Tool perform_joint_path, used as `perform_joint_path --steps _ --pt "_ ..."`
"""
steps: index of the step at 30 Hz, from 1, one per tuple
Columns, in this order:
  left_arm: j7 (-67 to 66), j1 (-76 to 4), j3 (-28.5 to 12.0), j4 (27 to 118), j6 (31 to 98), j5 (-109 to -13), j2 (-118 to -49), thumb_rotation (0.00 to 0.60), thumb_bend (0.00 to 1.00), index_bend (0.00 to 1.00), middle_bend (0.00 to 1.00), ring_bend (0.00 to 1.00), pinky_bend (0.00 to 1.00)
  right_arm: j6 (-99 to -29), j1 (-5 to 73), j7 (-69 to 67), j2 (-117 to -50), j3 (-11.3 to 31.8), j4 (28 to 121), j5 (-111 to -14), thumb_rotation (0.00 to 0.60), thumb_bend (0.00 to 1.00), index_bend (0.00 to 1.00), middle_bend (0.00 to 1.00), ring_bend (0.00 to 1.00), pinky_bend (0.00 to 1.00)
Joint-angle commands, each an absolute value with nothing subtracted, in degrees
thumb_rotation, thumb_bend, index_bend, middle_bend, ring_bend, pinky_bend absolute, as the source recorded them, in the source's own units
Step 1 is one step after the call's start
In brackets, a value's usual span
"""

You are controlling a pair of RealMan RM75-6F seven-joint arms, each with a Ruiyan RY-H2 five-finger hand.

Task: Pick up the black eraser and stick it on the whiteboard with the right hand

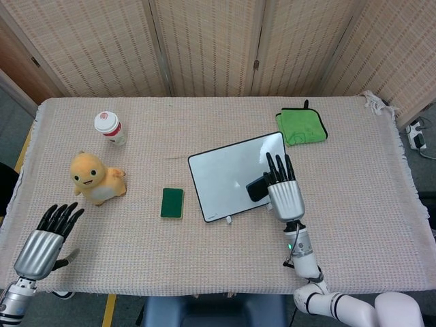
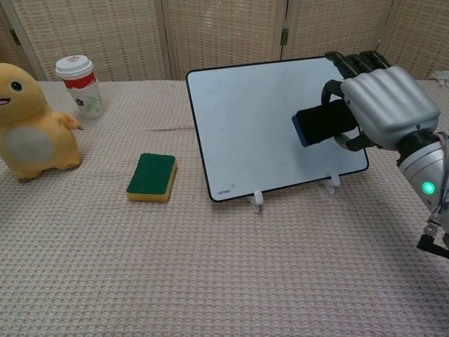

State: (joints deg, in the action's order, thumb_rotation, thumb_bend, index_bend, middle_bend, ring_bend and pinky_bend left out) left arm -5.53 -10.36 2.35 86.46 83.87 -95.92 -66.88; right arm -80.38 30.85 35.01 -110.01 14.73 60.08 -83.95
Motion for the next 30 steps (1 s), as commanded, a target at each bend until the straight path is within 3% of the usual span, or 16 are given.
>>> perform_joint_path --steps 1,17,26,30 --pt "-5.6 -10.4 2.4 86.5 83.6 -95.8 -66.9 0.6 0.28 0.01 0.05 0.02 0.0 -80.5 32.3 35.1 -111.5 15.5 58.9 -84.1 0.6 0.32 0.5 0.04 0.06 0.0" --pt "-2.7 -9.8 3.0 87.1 85.3 -97.3 -65.7 0.6 0.28 0.01 0.05 0.02 0.0 -80.4 35.8 38.5 -118.2 17.3 52.1 -81.4 0.6 0.32 0.49 0.03 0.05 0.0" --pt "-1.5 -9.5 3.1 87.0 86.3 -98.1 -65.2 0.6 0.28 0.01 0.05 0.02 0.0 -78.6 36.7 41.0 -118.8 18.3 52.5 -78.6 0.6 0.32 0.15 0.0 0.0 0.0" --pt "-1.7 -9.4 3.1 86.9 86.4 -98.3 -65.3 0.6 0.28 0.01 0.05 0.02 0.0 -79.0 36.3 41.1 -117.9 17.4 53.9 -78.9 0.6 0.32 0.08 0.0 0.0 0.0"
